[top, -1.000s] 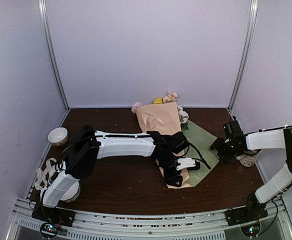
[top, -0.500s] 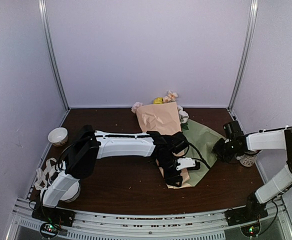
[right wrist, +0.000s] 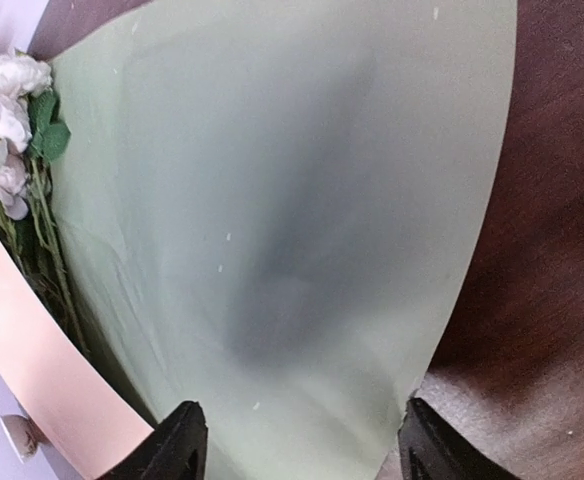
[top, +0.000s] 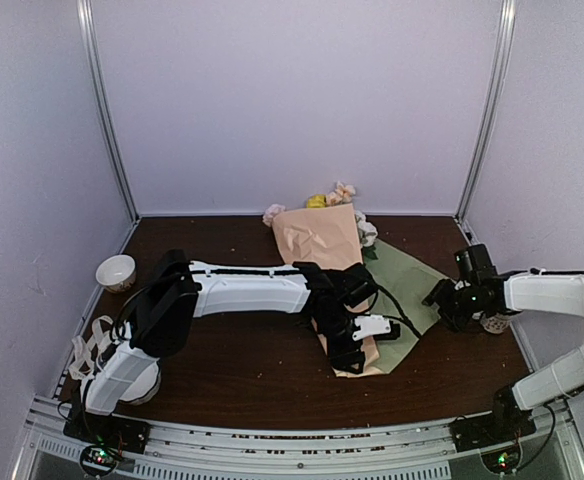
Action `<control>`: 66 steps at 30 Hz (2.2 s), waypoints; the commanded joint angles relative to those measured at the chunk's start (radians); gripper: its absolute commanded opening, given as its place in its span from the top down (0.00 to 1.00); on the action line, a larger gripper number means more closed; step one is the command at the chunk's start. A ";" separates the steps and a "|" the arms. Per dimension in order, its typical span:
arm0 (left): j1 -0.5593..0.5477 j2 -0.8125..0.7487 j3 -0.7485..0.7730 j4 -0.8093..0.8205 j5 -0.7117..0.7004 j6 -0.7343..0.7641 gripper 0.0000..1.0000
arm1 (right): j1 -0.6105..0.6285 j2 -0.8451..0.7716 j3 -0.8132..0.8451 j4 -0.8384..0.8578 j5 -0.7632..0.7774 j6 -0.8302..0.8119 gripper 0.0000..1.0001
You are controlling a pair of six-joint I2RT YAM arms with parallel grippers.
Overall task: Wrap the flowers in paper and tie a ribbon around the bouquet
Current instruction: Pick up the two-thirds-folded wrapping paper from the center of the board, then fold the two-thirds-folded wrapping paper at the center of the board.
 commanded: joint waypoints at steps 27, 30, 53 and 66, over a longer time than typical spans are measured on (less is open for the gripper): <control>0.011 -0.005 -0.024 -0.004 -0.008 -0.013 0.39 | -0.053 0.111 -0.012 0.090 -0.047 -0.022 0.40; 0.011 -0.004 -0.023 -0.004 -0.008 -0.013 0.39 | -0.053 0.105 0.000 0.089 -0.035 -0.054 0.55; 0.015 -0.007 -0.031 0.002 0.010 0.005 0.39 | 0.350 0.167 0.470 -0.012 0.023 -0.494 1.00; 0.017 -0.018 -0.048 0.014 0.016 0.003 0.39 | 0.415 0.471 0.719 -0.079 -0.136 -0.604 1.00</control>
